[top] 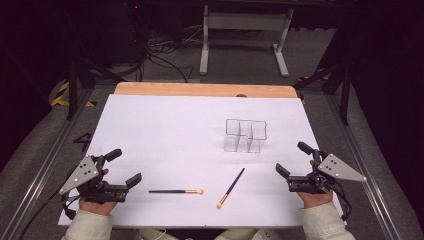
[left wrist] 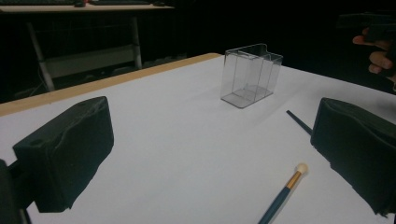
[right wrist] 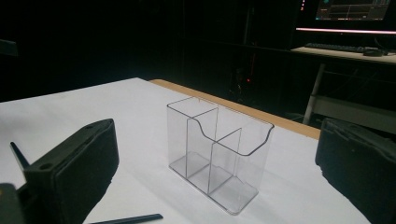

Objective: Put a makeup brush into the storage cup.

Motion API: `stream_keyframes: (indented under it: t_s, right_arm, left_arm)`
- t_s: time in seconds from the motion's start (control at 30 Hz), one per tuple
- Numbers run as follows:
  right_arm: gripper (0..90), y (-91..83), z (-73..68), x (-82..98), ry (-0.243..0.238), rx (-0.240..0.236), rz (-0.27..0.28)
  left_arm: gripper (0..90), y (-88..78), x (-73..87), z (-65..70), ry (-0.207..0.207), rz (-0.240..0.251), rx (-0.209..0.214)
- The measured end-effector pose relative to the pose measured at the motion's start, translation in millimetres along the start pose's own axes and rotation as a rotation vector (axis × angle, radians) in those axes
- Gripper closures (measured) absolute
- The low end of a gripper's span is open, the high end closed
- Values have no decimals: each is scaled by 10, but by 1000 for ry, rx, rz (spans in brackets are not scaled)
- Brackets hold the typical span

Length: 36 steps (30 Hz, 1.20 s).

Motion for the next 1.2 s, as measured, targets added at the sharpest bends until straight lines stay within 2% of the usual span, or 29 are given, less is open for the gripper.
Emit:
stream_keyframes:
  t_s: [0.63, 1.0, 1.2]
  right_arm:
    - [0, -58, 4, 37, 10, 9, -14]
    - [0, -76, 12, 55, 12, 13, -17]
    - [0, -77, 13, 61, 13, 13, -20]
  left_arm:
    - [0, 300, -143, 238, 11, -17, 96]
    - [0, 479, -206, 406, 43, -38, 141]
    - [0, 553, -242, 473, 47, -41, 165]
Point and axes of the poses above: each handheld gripper's, and its own axes: y roughly forward along the jaws, x roughly out of its underside, z roughly to its right, the point moved 10 cm from there along y, roughly forward along the jaws, and after that the axes turned 12 degrees about -y, right-handed, at the moved point
